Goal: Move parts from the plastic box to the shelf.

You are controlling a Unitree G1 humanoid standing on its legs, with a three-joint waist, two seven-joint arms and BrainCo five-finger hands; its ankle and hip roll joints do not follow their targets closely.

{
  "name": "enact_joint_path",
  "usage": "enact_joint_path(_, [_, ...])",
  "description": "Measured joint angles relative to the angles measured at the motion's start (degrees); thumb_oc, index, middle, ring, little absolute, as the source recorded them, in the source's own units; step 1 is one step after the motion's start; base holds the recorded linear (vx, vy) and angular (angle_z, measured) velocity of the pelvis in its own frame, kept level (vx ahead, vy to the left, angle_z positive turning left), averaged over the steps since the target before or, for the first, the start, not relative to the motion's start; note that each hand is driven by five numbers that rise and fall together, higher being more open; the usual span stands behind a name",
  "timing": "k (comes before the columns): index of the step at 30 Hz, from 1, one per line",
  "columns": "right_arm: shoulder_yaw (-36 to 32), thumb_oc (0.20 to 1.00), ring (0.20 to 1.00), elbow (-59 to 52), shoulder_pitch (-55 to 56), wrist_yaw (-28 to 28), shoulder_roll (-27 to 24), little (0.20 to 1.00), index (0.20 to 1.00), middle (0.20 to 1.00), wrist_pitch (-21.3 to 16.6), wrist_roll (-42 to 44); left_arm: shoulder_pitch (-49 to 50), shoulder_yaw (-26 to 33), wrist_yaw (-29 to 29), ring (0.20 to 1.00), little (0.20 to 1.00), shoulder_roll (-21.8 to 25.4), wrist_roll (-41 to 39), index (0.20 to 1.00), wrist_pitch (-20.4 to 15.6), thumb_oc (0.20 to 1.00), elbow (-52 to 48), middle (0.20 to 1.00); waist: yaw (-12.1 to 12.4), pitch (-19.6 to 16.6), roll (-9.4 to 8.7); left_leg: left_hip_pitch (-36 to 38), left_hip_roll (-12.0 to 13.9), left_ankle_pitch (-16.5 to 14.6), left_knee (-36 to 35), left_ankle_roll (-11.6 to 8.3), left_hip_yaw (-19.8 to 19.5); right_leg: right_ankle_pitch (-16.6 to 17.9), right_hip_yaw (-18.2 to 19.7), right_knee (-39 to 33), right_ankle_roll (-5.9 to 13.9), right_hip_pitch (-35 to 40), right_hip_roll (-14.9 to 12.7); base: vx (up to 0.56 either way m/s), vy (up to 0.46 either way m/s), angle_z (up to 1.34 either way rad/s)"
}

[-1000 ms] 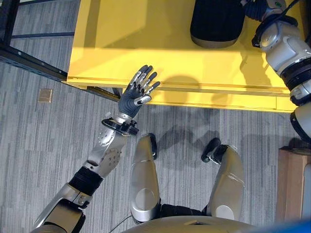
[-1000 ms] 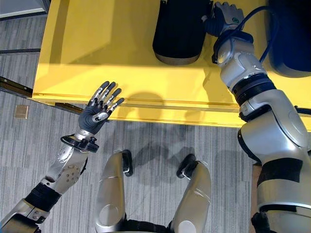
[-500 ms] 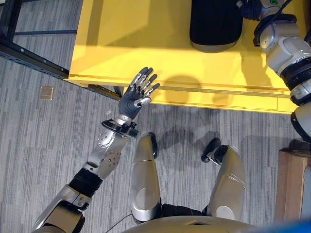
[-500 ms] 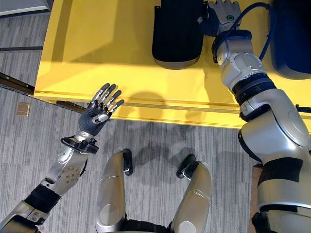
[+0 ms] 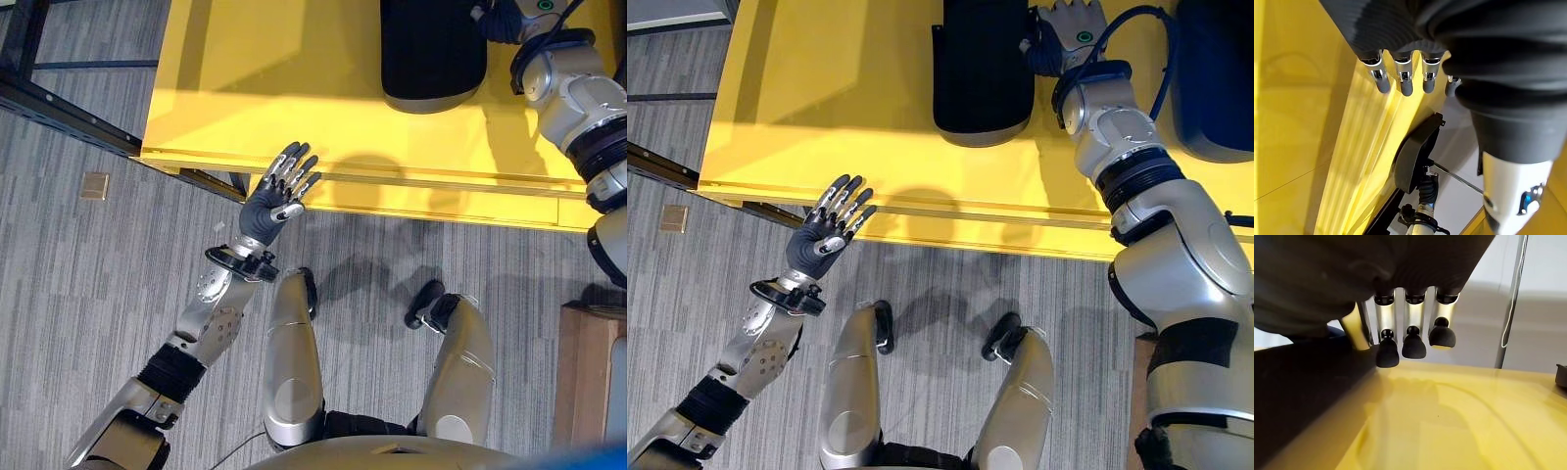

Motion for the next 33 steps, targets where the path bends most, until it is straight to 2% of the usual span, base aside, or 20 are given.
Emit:
enact_joint_path(3, [-0.04, 1.000, 1.000, 0.57, 0.00, -2.41, 0.00, 1.000, 1.000, 1.000, 3.11, 1.88, 0.07, -0.20, 0.08, 1.000, 1.000, -0.04, -1.24, 1.000, 0.08, 1.000, 0.00, 1.000, -0.03, -0.02, 0.04, 0.00, 0.00, 0.02, -0.08, -0.02, -0.01, -0.01, -0.01, -0.04, -0.01, 0.00, 0.01, 0.00, 0.000, 0.00])
enact_joint_path(9, [-6.30, 1.000, 1.000, 0.76, 0.09, -9.13, 0.76, 1.000, 1.000, 1.000, 8.95, 7.95, -0.12, -0.19, 0.90, 1.000, 1.000, -0.17, -2.20, 1.000, 0.35, 1.000, 0.00, 1.000, -0.11, -0.05, 0.30, 0.03, -0.02, 0.03, -0.31, -0.03, 0.06, -0.03, -0.06, -0.28, -0.05, -0.04, 0.05, 0.00, 0.000, 0.00])
enact_joint_path(14, [-6.31, 1.000, 1.000, 1.82, 0.10, -9.50, 1.12, 1.000, 1.000, 1.000, 10.64, 9.39, -0.13, -0.19, 1.47, 1.000, 1.000, -0.18, -2.17, 1.000, 0.35, 1.000, 0.00, 1.000, -0.10, -0.07, 0.36, 0.24, -0.08, 0.54, -1.21, 0.14, 0.45, 0.07, -0.17, -0.74, -0.04, -0.02, 0.03, 0.00, 0.000, 0.00])
enact_joint_path(20, [-6.38, 1.000, 1.000, 1.82, 0.25, -9.51, 2.37, 1.000, 1.000, 1.000, 10.72, 11.70, -0.13, -0.53, 2.07, 1.000, 1.000, -0.28, -2.14, 1.000, 0.35, 1.000, 0.01, 1.000, -0.10, -0.10, 0.41, 1.70, -0.22, 0.96, -2.32, 0.08, 0.80, 0.54, -0.25, -1.71, -0.16, 1.17, 0.18, 0.00, 0.000, -0.01])
enact_joint_path(23, [-8.21, 1.000, 1.000, 1.82, 0.76, -10.27, 2.95, 1.000, 1.000, 1.000, 8.71, 17.95, -0.25, -0.53, 2.48, 1.000, 1.000, -0.41, -2.08, 1.000, 0.37, 1.000, 0.00, 1.000, -0.45, -0.15, 0.51, 2.77, -0.28, 1.63, -3.57, 0.07, 0.80, 1.24, -0.63, -3.21, -0.20, 2.52, 0.63, 0.00, 0.000, 0.00])
enact_joint_path(24, [-9.03, 1.000, 1.000, 1.62, 0.90, -11.02, 4.04, 1.000, 1.000, 1.000, 7.12, 21.68, -0.23, -0.55, 2.49, 1.000, 1.000, -0.46, -2.02, 1.000, 0.53, 1.000, 0.00, 1.000, -0.71, -0.15, 0.51, 3.36, -0.31, 1.80, -4.19, 0.22, 0.96, 1.50, -0.62, -3.82, -0.17, 2.98, 0.78, 0.00, 0.000, 0.00])
enact_joint_path(25, [-15.29, 1.000, 1.000, -3.41, 4.50, -12.21, 6.49, 1.000, 1.000, 1.000, 2.98, 29.35, -0.59, -0.55, 2.62, 1.000, 1.000, -0.55, -1.93, 1.000, 1.62, 1.000, -0.07, 1.000, -1.21, -0.18, 0.55, 5.21, -0.86, 2.55, -6.28, 0.34, 1.07, 1.76, -0.90, -5.23, -0.01, 4.74, 0.76, 0.00, 0.000, 0.00])
enact_joint_path(26, [-16.46, 1.000, 1.000, -5.32, 6.26, -12.34, 7.63, 1.000, 1.000, 1.000, 1.22, 31.62, -0.78, -0.54, 2.66, 1.000, 1.000, -0.75, -1.85, 1.000, 1.70, 1.000, -0.13, 1.000, -1.22, -0.24, 0.66, 6.20, -0.90, 2.92, -7.27, 0.15, 1.16, 1.86, -1.11, -5.94, 0.03, 5.63, 0.98, -0.03, -0.026, 0.06])
enact_joint_path(27, [-17.16, 1.000, 1.000, -5.89, 6.74, -12.53, 7.88, 1.000, 1.000, 1.000, 0.83, 32.11, -0.88, -0.54, 2.68, 1.000, 1.000, -0.89, -1.79, 1.000, 1.70, 1.000, -0.15, 1.000, -1.24, -0.32, 0.79, 6.22, -0.89, 3.01, -7.40, 0.12, 1.07, 1.88, -1.27, -6.09, 0.03, 5.77, 1.04, 0.00, 0.000, 0.00])
enact_joint_path(29, [-21.92, 1.000, 1.000, -11.68, 10.14, -13.57, 8.81, 1.000, 1.000, 1.000, -2.55, 35.47, -0.95, -0.12, 3.38, 1.000, 1.000, -2.12, -1.57, 1.000, 2.62, 1.000, -0.34, 1.000, -1.32, -0.42, 0.96, 6.24, -0.87, 4.13, -9.09, -0.18, 1.26, 2.74, -1.84, -7.57, -0.25, 5.89, 1.61, 0.00, 0.000, 0.00])
enact_joint_path(33, [-23.26, 1.000, 1.000, -18.31, 13.91, -13.72, 8.73, 1.000, 1.000, 1.000, -6.05, 37.88, -0.34, -0.09, 3.74, 1.000, 1.000, -3.25, -1.40, 1.000, 4.40, 1.000, -0.32, 1.000, -1.54, -0.41, 0.96, 7.51, -0.92, 4.66, -10.51, -0.23, 1.76, 2.85, -1.88, -8.15, -0.32, 6.61, 1.76, 0.00, -0.006, -0.02])
